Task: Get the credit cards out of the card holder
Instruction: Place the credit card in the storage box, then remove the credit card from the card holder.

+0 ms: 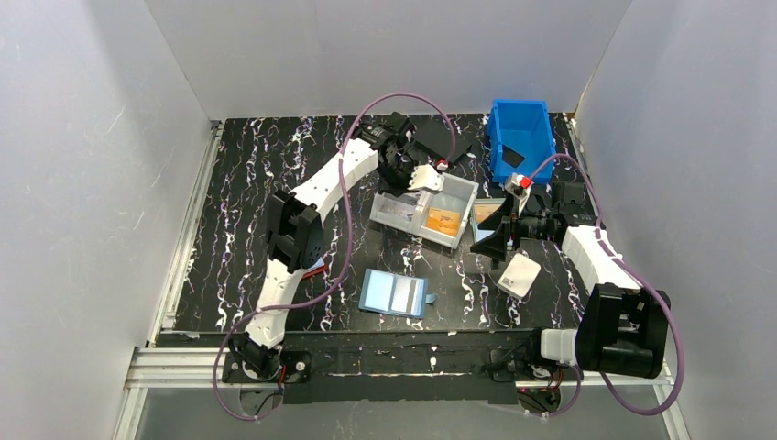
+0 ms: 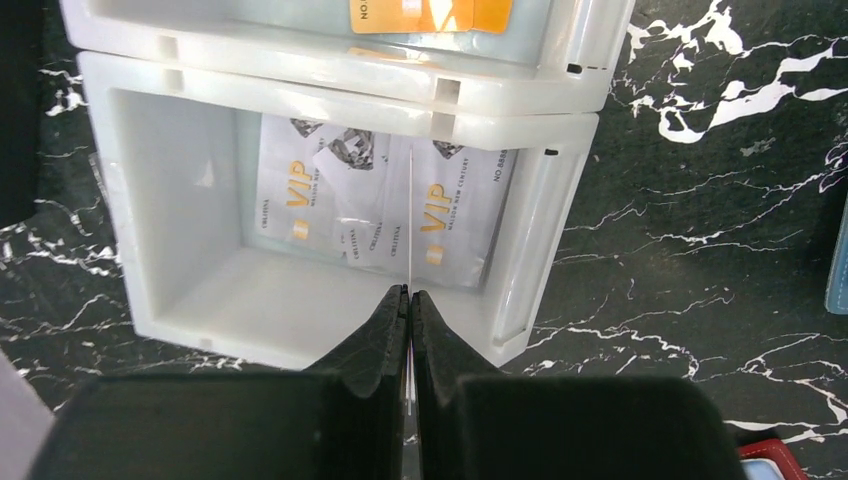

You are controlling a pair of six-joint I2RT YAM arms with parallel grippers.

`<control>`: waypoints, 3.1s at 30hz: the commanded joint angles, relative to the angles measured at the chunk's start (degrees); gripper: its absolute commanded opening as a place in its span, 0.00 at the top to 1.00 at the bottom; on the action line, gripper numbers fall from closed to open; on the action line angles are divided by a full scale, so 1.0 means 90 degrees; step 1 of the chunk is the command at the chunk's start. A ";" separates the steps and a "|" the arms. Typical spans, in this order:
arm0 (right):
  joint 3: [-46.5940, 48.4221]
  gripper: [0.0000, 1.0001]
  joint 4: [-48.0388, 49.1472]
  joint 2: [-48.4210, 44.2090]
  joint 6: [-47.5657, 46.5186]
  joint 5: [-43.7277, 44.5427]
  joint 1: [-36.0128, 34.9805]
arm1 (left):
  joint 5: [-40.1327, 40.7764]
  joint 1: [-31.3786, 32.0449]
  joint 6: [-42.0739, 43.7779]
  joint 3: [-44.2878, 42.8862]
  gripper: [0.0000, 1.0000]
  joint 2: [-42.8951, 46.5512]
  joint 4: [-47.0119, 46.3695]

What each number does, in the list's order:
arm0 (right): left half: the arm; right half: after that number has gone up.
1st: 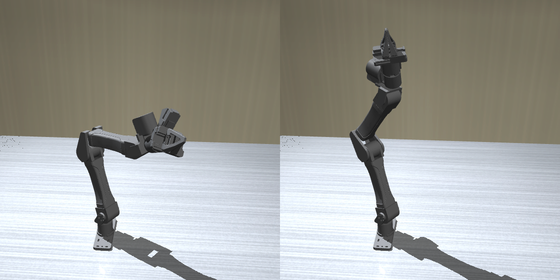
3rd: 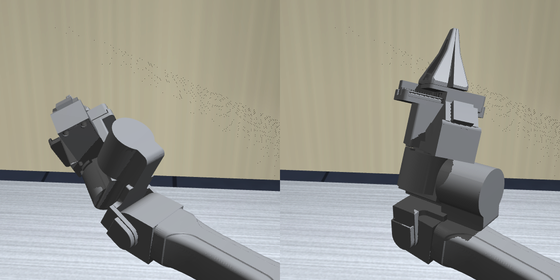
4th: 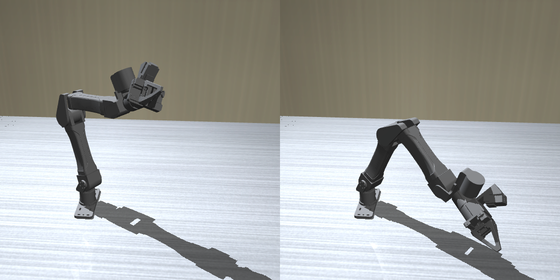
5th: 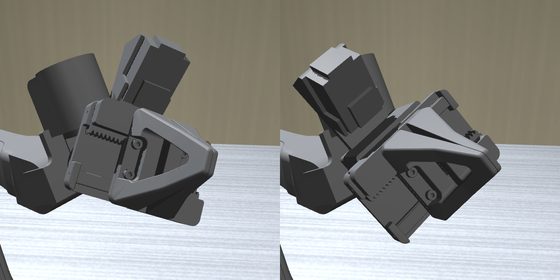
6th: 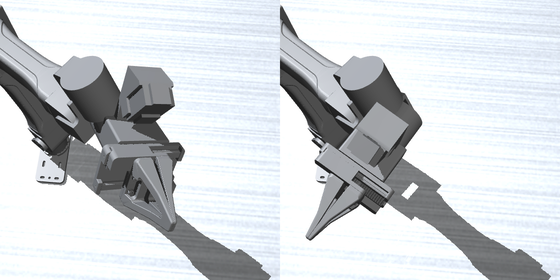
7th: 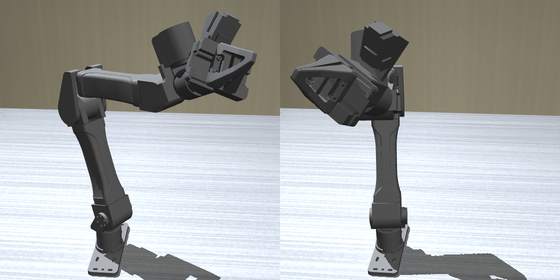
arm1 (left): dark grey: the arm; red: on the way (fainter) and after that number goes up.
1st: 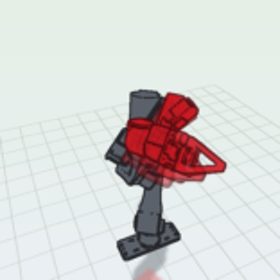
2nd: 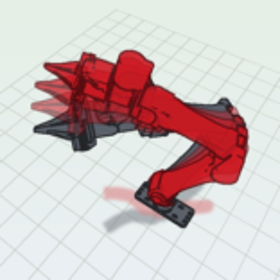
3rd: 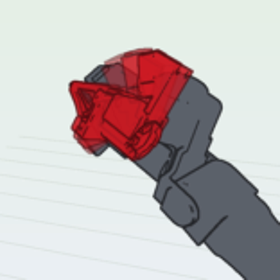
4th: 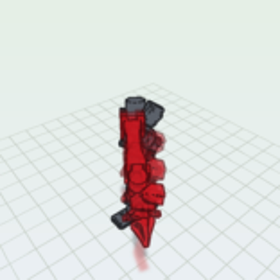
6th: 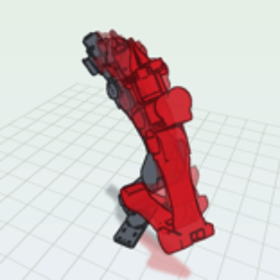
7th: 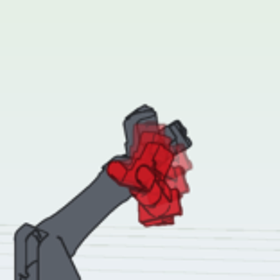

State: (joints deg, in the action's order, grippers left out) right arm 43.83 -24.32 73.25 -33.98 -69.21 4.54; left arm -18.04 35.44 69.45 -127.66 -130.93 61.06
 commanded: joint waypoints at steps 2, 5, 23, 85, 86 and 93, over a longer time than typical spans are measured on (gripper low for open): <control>0.0296 0.02 -0.0125 0.0058 -0.0164 -0.0205 0.0040 | -0.0457 -0.0078 0.0058 -0.0167 1.00 -0.0174 0.0216; 0.0296 0.02 -0.0134 0.0082 -0.0170 -0.0201 0.0036 | -0.0630 -0.0139 0.0021 -0.0152 1.00 -0.0260 0.0111; 0.0308 0.02 -0.0218 0.0216 -0.0218 -0.0220 0.0227 | -0.0236 -0.0354 -0.0935 -0.0122 0.69 0.0093 -0.1134; 0.1120 0.00 -0.4302 -0.1046 -0.3023 0.2373 0.0873 | 0.0502 -0.0655 -1.1981 1.1345 0.06 1.0092 -0.5861; 0.1108 0.00 -0.4258 -0.1166 -0.2984 0.2356 0.0875 | 0.0263 -0.0656 -1.2071 1.1425 0.06 1.0200 -0.5851; 0.1790 0.00 -0.4686 -0.1700 -0.2582 0.2500 0.0868 | -0.0411 -0.0657 -1.2674 1.1214 0.02 1.1072 -0.4381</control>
State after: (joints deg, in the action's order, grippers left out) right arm 54.76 -60.58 57.23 -57.01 -46.41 12.03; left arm -17.41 29.71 -42.85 -25.28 -35.92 12.95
